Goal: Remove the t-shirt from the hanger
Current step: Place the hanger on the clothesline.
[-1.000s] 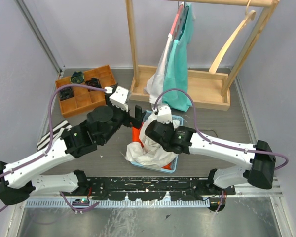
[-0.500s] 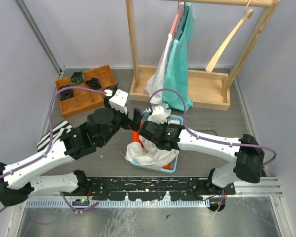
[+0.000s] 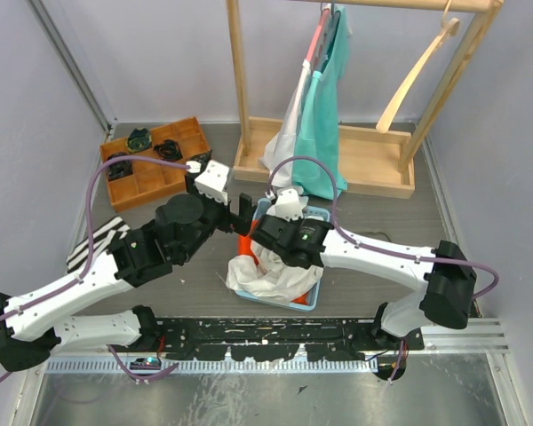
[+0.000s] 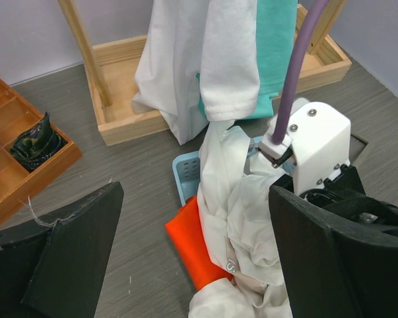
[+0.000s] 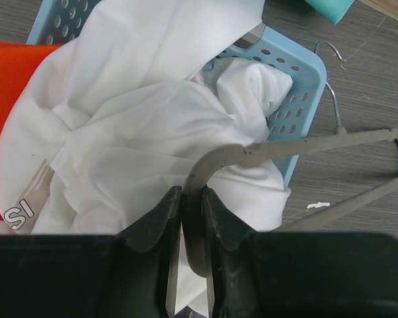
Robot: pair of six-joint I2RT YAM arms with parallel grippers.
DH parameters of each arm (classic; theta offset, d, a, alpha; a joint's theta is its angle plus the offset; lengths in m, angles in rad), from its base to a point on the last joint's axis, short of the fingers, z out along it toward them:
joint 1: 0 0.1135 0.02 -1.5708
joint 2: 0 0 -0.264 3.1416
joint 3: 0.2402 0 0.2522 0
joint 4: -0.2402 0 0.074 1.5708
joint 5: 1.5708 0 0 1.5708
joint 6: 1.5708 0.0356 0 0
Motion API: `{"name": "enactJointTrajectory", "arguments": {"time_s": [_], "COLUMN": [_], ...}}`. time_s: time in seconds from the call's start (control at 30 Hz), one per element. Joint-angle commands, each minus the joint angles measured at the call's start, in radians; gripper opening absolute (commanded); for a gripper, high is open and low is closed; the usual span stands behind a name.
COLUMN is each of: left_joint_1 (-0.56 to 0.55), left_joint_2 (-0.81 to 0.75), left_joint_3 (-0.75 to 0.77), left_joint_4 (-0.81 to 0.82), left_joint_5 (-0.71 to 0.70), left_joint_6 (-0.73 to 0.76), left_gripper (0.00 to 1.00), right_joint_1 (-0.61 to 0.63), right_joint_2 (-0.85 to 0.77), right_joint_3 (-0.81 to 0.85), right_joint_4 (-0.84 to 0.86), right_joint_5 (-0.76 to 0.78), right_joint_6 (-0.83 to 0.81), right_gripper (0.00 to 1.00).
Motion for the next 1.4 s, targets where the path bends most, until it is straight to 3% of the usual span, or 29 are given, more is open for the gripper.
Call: {"name": "enactJointTrajectory", "arguments": {"time_s": [0.0,0.37,1.1,1.37], "left_joint_1": [0.004,0.003,0.004,0.003], "left_joint_2": [-0.002,0.037,0.102,0.115], "left_joint_3": [-0.010,0.009,0.057,0.065], "left_joint_4": [0.020,0.032,0.050,0.058], "left_joint_5": [-0.012,0.013,0.048,0.058], "left_joint_6": [0.006,0.001,-0.001,-0.008], "left_gripper": [0.98,0.98,0.98,0.98], "right_joint_1": [-0.002,-0.002,-0.003,-0.002], "right_joint_2": [-0.078,-0.192,-0.518,-0.528], "right_joint_3": [0.060,0.106,0.226,0.296], "right_joint_4": [-0.043,-0.213,-0.396,-0.533], "right_joint_5": [0.056,0.116,0.155,0.197], "right_joint_6": [0.029,0.076,0.086,0.155], "right_gripper": [0.20,0.14,0.13,0.14]}}
